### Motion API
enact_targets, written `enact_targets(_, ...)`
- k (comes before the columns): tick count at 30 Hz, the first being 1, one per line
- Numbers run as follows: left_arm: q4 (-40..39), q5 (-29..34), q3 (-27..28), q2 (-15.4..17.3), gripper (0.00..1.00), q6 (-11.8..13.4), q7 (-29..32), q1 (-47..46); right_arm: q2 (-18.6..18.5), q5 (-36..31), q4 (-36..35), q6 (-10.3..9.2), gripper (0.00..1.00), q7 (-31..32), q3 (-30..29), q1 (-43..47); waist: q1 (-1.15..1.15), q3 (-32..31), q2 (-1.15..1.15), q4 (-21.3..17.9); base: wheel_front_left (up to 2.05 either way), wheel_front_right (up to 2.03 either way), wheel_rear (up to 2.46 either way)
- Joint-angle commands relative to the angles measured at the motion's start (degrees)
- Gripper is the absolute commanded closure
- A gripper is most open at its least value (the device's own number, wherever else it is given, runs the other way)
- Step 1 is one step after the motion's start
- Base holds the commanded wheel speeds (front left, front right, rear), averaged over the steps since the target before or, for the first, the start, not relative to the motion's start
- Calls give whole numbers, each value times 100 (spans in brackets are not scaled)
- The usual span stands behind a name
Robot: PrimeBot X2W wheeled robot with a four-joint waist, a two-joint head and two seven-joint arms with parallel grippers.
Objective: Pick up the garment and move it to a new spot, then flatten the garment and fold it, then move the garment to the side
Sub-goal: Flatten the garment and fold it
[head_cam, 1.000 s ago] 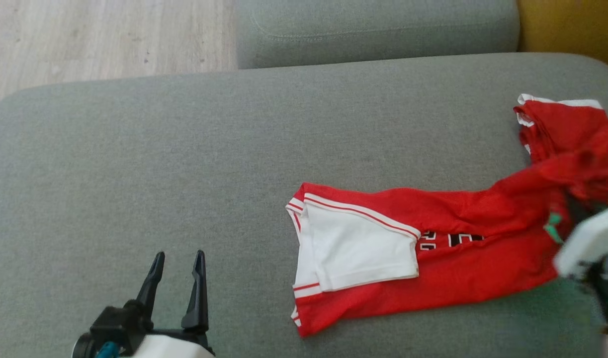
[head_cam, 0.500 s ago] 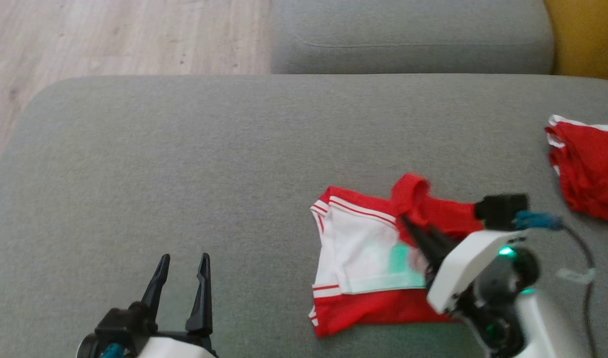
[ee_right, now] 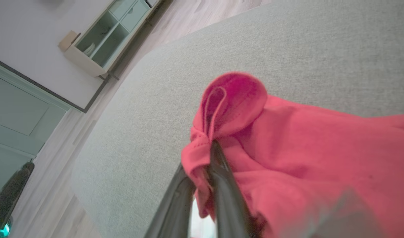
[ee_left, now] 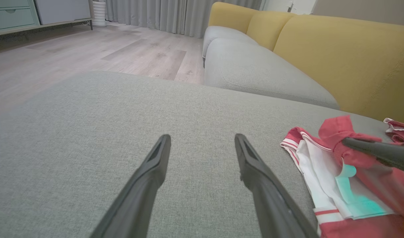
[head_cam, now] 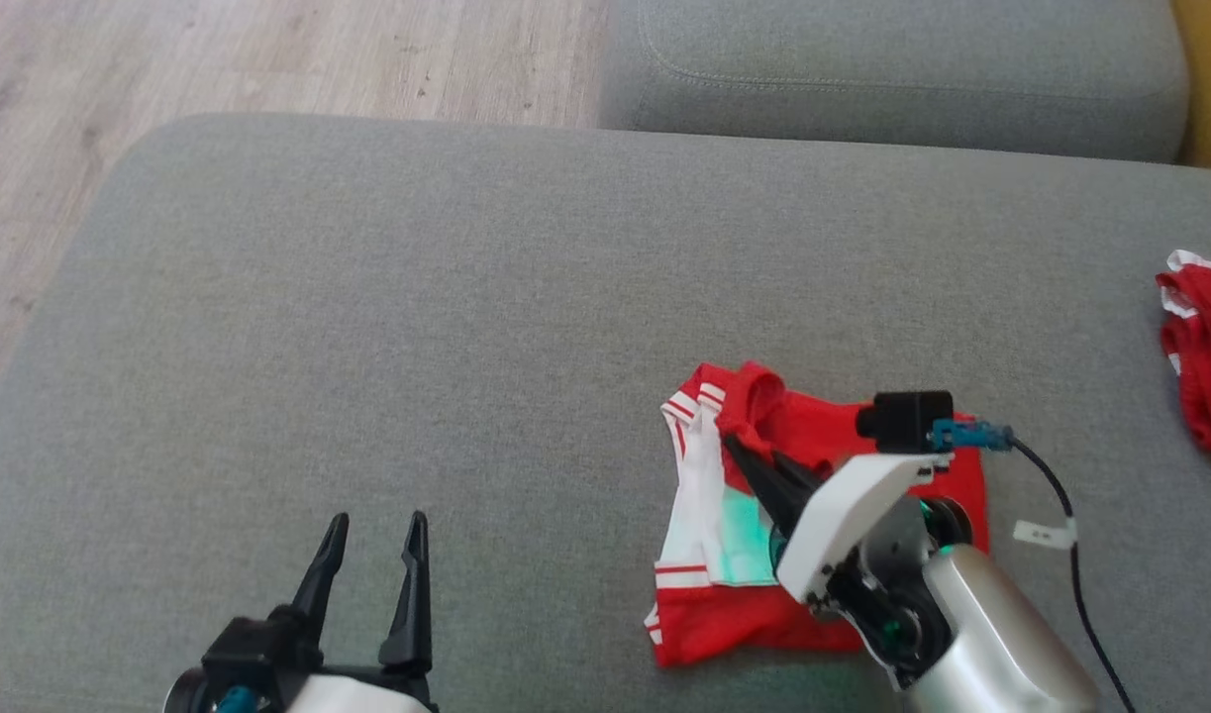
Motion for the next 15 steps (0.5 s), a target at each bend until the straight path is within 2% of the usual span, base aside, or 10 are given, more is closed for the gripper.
enact_targets(1,-142,-4,186,36,0,-28,-38,-254,20,55,-143,-4,51,-98,140,-284,0,4,0,-8,0,0,0)
enact_targets(2,-132,-4,180,30,0,-28,-39,-257,20,113,-52,-4,4,-173,213,-359,0,10,0,-17,0,0,0)
enact_targets(3,-124,-4,173,22,0,-29,-41,-262,20,178,3,-4,0,-244,334,-432,0,16,0,-25,0,0,0)
enact_targets(10,-99,3,122,-36,0,-25,-56,-285,20,592,27,-4,0,-849,672,-786,0,23,0,-158,0,0,0)
enact_targets(13,-91,2,107,-57,0,-19,-65,-284,20,236,-11,-4,0,-1107,527,-937,0,14,0,-220,0,0,0)
enact_targets(15,-87,-2,106,-65,0,-15,-76,-281,20,-246,-47,-4,0,-1245,317,-1003,0,12,0,-266,0,0,0)
